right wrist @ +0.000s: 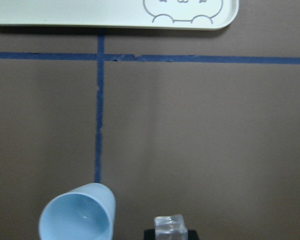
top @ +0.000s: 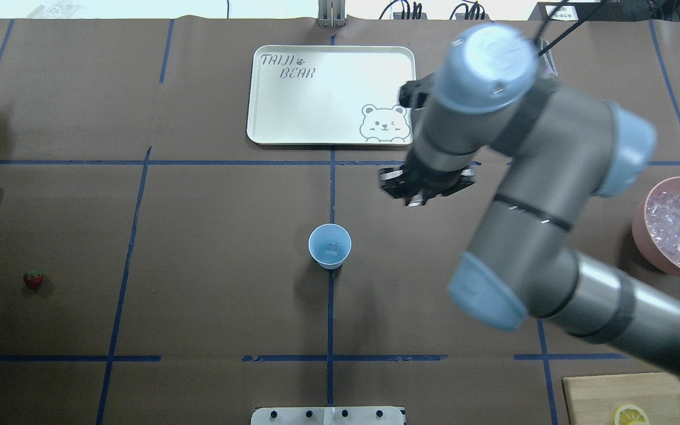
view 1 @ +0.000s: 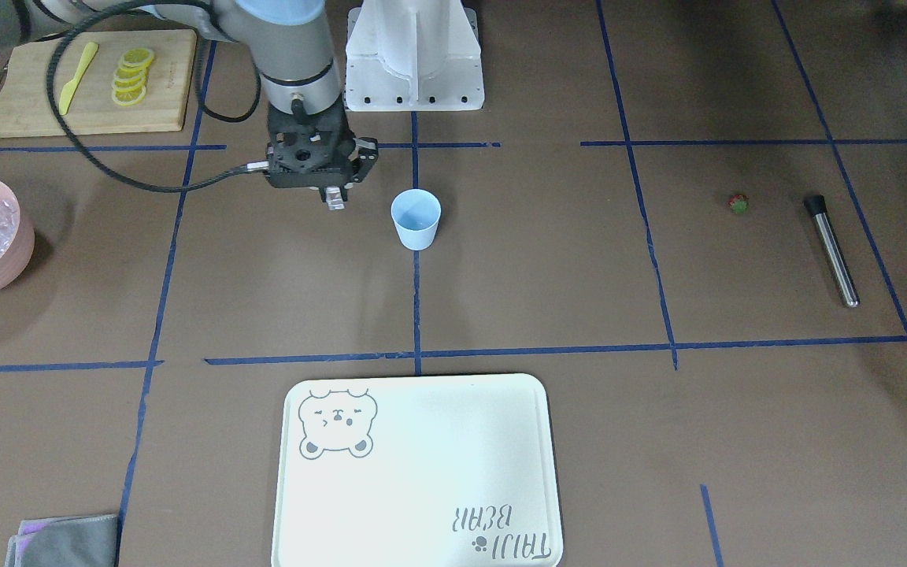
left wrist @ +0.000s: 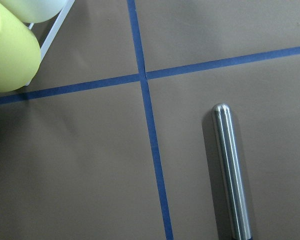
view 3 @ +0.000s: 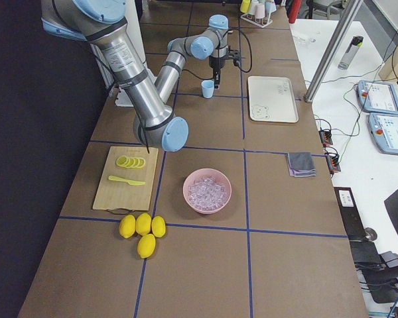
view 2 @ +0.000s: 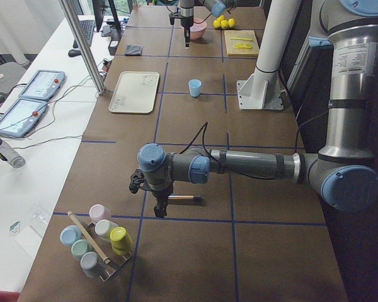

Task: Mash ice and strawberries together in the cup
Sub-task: 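Carry the ice cube with the right gripper over the cup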

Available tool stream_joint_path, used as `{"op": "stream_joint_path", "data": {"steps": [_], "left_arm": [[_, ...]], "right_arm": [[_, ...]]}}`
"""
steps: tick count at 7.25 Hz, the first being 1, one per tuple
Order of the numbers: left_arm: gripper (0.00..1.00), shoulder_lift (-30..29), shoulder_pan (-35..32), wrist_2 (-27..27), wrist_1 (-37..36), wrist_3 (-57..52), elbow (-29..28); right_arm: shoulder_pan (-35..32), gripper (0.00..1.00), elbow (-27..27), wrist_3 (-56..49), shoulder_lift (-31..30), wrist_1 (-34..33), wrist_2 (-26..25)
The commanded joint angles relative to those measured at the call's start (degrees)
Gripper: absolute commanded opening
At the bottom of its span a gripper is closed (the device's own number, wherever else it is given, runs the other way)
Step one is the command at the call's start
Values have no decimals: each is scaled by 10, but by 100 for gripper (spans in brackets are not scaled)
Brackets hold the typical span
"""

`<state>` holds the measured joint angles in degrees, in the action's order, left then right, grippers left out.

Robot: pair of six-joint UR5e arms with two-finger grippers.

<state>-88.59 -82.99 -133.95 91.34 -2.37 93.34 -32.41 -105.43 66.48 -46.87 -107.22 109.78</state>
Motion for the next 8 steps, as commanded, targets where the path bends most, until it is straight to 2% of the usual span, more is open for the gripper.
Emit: {"op": "stream_joint_path", "data": {"steps": [1, 2, 3, 5, 6, 7, 8], "left_arm": [[100, 0, 1, 0, 1, 0, 0], [100, 0, 5, 0, 1, 0, 0], [100, 0, 9, 0, 0, 1, -3], [100, 1, 12, 0, 0, 1, -4], [100, 0, 12, 0, 1, 1, -5], [100, 1, 13, 0, 1, 1, -5], [100, 0, 12, 0, 1, 1, -6]], "right_arm": [[47, 1, 88, 86, 70, 39, -37], [61, 1, 131, 101, 93, 59, -55], [69, 1, 142, 102, 88, 73, -58], [73, 2, 140, 102, 72, 72, -61], [72, 6, 137, 101, 67, 70, -60], [72, 30, 126, 100, 56, 71, -59], [72, 98, 124, 101, 59, 72, -61]]}}
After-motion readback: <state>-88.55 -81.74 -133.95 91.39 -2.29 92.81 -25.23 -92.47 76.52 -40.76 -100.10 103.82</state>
